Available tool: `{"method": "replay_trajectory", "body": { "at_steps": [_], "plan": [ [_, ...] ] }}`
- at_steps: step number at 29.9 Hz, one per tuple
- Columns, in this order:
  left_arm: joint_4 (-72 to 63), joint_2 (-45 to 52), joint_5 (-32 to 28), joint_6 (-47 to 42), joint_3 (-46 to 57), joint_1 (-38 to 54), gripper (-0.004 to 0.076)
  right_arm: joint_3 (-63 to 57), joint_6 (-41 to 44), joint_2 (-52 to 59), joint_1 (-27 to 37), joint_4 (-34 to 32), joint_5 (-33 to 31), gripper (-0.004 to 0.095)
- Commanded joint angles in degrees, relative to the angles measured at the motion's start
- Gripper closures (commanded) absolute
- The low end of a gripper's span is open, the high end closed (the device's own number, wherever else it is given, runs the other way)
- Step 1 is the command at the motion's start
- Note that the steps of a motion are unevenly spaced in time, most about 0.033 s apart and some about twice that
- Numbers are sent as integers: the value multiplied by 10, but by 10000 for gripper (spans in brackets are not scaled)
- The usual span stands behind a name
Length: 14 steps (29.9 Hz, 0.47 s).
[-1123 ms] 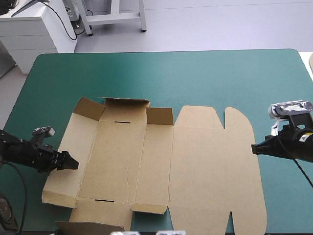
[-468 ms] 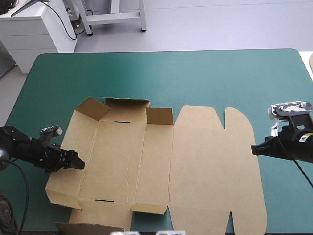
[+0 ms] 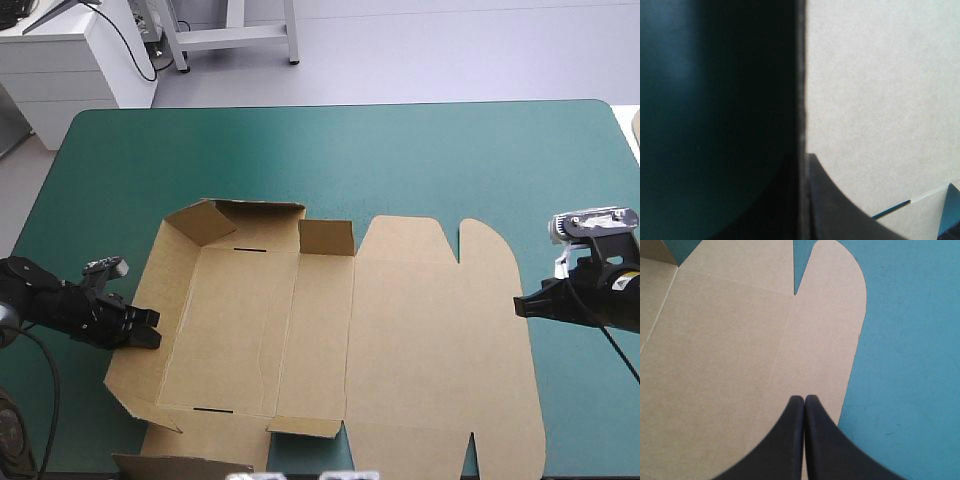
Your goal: Fold the box
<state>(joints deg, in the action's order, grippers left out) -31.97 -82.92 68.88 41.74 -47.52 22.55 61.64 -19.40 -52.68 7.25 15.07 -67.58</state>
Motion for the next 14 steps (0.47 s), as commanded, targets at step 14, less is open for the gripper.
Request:
{"method": "replay_trajectory", "body": {
  "at_steps": [14],
  "plan": [
    [168,14,-60,78,-256,-226,731,15,-5,6,5,21,25,929]
  ]
}}
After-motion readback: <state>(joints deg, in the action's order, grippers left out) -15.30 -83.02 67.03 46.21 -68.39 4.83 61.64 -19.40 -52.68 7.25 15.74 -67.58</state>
